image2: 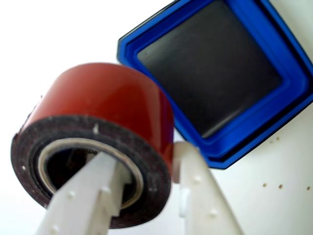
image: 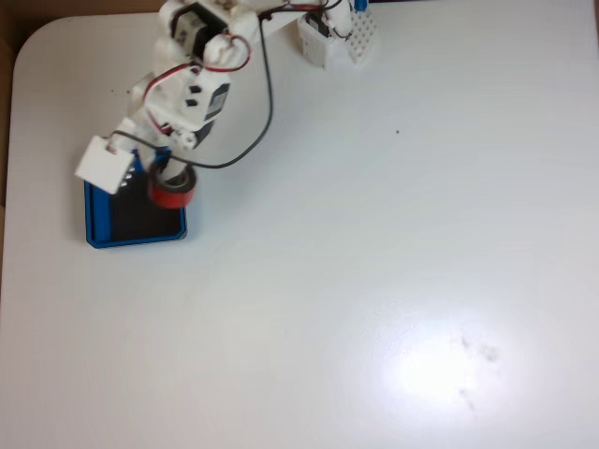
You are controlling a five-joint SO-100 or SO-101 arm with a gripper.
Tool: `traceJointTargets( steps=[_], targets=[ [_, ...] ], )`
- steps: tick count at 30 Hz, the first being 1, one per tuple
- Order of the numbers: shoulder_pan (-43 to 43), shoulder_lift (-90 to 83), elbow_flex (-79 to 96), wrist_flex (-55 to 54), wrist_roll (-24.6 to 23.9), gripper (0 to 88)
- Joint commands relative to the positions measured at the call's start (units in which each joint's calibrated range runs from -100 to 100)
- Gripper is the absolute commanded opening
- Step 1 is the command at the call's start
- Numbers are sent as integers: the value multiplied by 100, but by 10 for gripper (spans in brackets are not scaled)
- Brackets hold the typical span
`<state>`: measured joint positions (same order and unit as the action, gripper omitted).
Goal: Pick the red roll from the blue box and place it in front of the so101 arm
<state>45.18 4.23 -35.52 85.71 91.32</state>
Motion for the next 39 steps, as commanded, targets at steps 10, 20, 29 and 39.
traceJointTargets(
  steps=[10,20,29,39],
  targets=[
    [-3067,-2305,1305,1429,-60,11],
    [-3536,-2831,5124,-873,-69,11],
    [-3575,-2840,7900,-2788,-60,11],
    [-3594,-2848,8466,-3060,-52,11]
  ],
)
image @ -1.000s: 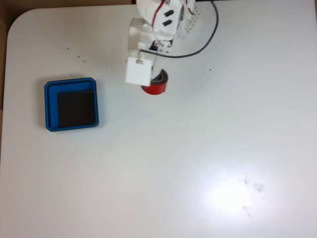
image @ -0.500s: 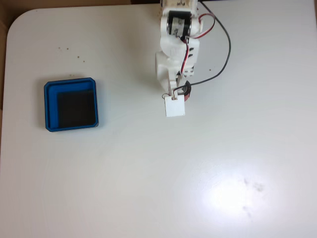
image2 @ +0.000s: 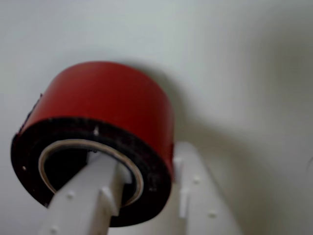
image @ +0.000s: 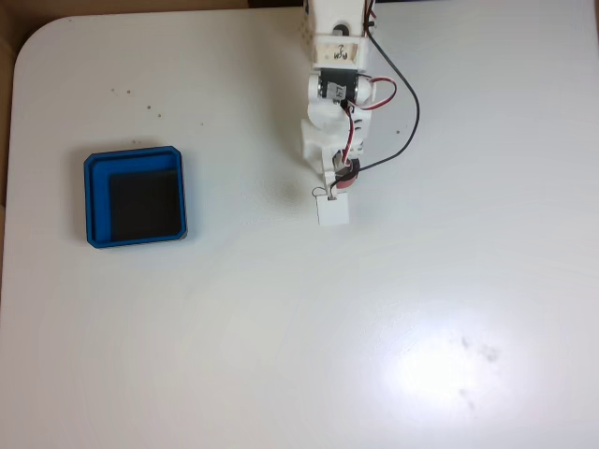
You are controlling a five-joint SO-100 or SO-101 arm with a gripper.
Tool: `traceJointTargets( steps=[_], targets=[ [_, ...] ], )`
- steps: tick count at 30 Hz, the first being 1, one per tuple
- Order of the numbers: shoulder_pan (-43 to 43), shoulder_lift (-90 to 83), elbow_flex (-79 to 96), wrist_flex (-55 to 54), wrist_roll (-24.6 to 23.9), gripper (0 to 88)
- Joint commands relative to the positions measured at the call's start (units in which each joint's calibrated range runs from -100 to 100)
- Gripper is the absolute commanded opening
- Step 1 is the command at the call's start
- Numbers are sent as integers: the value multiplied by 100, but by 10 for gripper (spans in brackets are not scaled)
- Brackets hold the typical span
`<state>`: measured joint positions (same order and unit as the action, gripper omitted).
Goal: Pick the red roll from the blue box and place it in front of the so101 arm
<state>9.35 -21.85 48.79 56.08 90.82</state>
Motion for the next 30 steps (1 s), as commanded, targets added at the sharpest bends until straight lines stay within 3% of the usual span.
traceJointTargets(
  steps=[1,8,30],
  targets=[
    [-22,-274,45,-96,-2,11],
    [-627,-934,296,-88,-2,11],
    [-364,-926,647,-80,51,11]
  ],
)
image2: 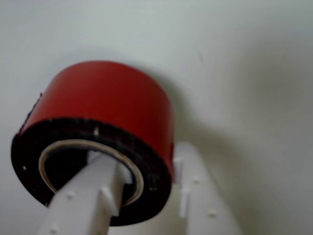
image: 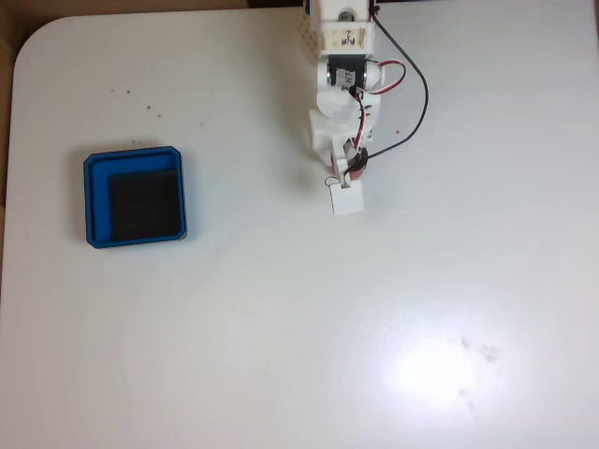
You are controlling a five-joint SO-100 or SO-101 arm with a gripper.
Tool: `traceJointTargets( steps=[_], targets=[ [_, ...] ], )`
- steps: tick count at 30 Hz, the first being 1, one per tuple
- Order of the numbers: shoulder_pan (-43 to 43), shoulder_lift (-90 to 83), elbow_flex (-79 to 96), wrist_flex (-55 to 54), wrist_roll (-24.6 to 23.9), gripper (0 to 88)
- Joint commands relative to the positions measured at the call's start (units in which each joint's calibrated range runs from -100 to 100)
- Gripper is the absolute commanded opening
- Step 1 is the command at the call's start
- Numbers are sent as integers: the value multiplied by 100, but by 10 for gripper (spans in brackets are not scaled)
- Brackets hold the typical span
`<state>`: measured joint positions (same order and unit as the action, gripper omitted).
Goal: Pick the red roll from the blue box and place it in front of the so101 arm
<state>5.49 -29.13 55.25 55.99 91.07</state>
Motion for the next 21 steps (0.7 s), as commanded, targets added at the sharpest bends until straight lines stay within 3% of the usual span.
traceJointTargets(
  steps=[1,21],
  targets=[
    [22,-206,10,-63,26,11],
    [22,-248,10,-80,-27,44]
  ],
)
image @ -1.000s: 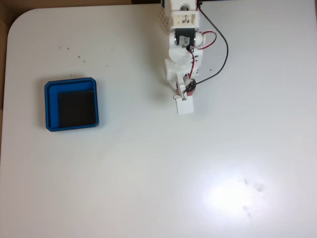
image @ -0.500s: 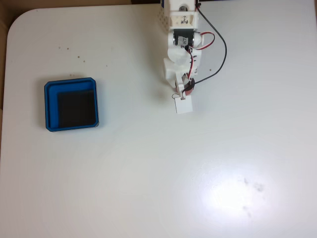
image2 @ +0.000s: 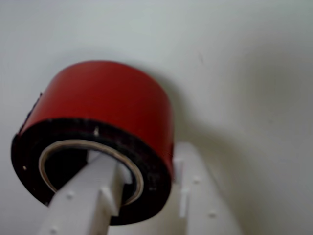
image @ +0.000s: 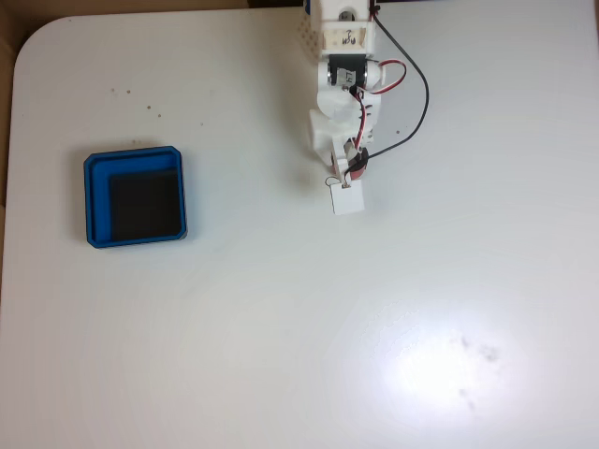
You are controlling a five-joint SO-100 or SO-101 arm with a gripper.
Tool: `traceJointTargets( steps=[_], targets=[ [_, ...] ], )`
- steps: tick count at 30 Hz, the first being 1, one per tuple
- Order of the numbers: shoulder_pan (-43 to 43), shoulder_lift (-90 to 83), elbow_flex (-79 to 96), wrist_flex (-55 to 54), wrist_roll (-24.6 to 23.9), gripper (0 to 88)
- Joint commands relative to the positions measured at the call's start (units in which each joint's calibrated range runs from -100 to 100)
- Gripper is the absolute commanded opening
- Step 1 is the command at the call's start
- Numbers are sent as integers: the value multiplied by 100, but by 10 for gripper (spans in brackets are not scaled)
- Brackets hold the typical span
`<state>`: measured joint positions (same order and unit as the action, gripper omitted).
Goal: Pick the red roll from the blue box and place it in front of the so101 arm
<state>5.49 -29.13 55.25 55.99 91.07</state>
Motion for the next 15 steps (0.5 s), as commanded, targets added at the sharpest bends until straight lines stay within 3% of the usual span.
traceJointTargets(
  steps=[1,5,15],
  targets=[
    [22,-264,10,-80,-27,61],
    [22,-373,10,-63,-27,100],
    [315,-1594,288,-80,-18,102]
  ],
)
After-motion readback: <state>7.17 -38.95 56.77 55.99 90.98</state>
